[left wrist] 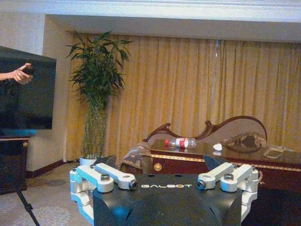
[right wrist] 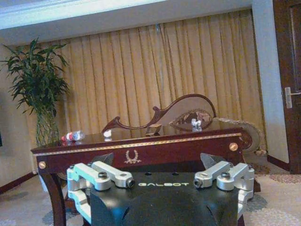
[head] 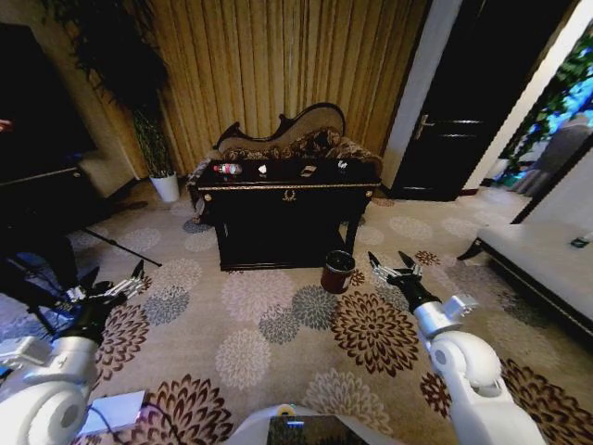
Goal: Move to the front of the table and place the trash on the table into the trash bin.
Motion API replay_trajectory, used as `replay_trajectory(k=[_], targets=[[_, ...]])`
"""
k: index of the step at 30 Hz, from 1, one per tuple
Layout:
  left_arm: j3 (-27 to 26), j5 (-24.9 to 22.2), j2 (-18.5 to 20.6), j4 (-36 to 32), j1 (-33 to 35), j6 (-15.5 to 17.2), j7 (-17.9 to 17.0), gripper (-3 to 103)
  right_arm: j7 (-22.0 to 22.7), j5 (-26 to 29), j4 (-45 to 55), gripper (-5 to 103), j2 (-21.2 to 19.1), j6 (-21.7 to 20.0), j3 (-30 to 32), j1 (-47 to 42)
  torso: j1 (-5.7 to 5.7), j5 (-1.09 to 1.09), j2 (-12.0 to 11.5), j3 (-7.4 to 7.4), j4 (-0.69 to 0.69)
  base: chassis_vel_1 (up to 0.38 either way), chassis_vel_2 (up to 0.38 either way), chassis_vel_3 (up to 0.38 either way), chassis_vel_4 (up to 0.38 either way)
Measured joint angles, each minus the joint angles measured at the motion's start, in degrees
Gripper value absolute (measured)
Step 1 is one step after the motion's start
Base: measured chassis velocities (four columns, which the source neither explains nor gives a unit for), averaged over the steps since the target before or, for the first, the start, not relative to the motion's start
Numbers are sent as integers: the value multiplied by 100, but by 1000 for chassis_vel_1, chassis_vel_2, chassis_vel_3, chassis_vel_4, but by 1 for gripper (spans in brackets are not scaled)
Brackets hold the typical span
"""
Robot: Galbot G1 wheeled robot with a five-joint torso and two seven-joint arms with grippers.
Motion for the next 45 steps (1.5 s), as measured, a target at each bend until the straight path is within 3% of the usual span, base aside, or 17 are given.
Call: replay_trajectory(k=[45], targets=[[-90,14,-26,14,50,-136,31,100,9,-64,-36,100,18,114,57,16,0,0,0,0,0,-10,10,13,-10]])
